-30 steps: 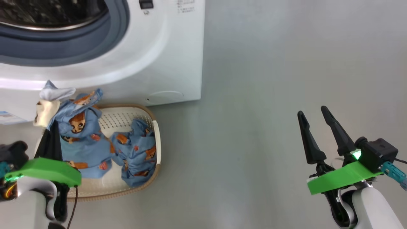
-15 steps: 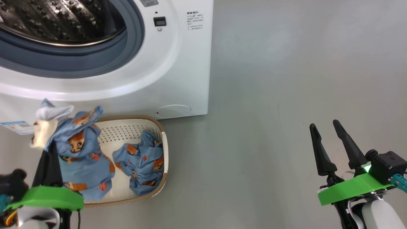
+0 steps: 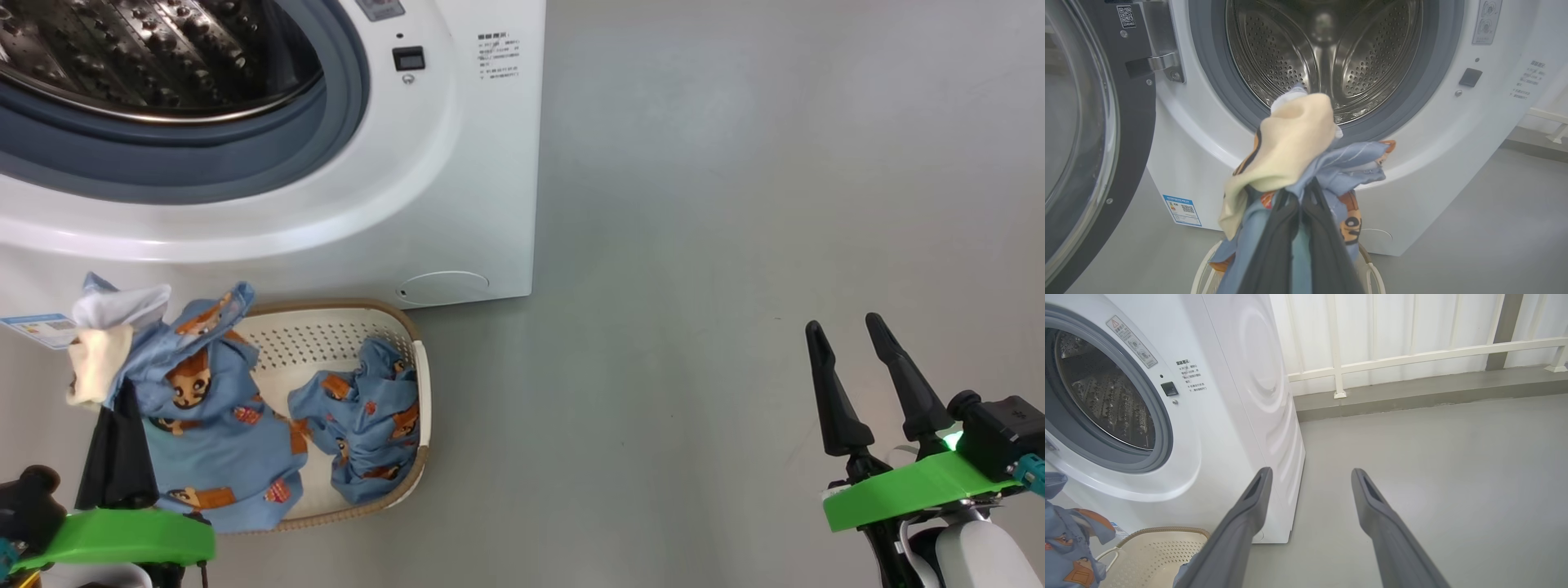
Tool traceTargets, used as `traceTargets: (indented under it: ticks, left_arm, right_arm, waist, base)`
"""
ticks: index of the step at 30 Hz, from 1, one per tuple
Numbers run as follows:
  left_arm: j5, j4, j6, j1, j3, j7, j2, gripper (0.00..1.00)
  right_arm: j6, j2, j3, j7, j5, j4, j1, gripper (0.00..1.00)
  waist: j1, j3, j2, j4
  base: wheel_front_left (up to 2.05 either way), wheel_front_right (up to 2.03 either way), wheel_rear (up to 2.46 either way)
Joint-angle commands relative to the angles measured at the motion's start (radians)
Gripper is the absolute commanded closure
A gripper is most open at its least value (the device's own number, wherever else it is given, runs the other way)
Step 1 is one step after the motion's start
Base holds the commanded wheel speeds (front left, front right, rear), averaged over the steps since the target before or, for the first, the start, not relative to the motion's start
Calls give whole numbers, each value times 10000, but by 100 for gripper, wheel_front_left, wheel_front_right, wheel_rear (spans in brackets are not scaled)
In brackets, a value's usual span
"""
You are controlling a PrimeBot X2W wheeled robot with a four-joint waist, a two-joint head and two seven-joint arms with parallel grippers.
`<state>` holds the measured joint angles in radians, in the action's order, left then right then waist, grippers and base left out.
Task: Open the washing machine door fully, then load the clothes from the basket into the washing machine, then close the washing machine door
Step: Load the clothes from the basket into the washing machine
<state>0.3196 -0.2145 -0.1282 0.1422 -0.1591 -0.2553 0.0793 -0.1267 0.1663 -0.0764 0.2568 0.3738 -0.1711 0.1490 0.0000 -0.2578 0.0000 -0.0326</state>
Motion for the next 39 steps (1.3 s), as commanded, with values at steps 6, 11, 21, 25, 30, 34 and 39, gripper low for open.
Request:
traceTargets:
  ticks: [6,11,21,25,30,34,39]
  left_arm:
    - [-48,352,-24,147,-392,-64,177,100]
    - [21,340,-25,487,-443,-64,217,100]
    - [-51,241,-25,1825,-551,-65,685,100]
    - [-104,184,-25,2586,-601,-65,1013,100]
    - [-118,-51,-25,3447,-596,-65,1363,100]
    - [-28,-522,-25,4571,-528,-65,1737,100]
    - [104,-1281,-25,5590,-426,-65,2022,100]
  right_arm:
    - [-40,44,-181,49,51,335,-62,0]
    - [-40,-4,-163,49,26,387,95,0]
    - [-40,-113,-216,49,-53,465,500,0]
    - [-40,-189,-242,49,-90,488,661,0]
    - [-40,-230,-313,49,-115,489,839,0]
    - [-40,-284,-380,49,-127,498,994,0]
    - [-40,-369,-481,49,-143,495,1145,0]
  waist:
    - [0,-190,0,-23]
    - [0,-495,0,-61]
    - [0,-1291,0,-168]
    - [0,-1612,0,-237]
    - [0,-1867,0,-310]
    - [0,-2104,0,-420]
    - [0,-2318,0,-586]
  base:
    - [0,0,0]
    - [0,0,0]
    - [0,0,0]
    - [0,0,0]
    - [0,0,0]
    - [0,0,0]
    - [0,0,0]
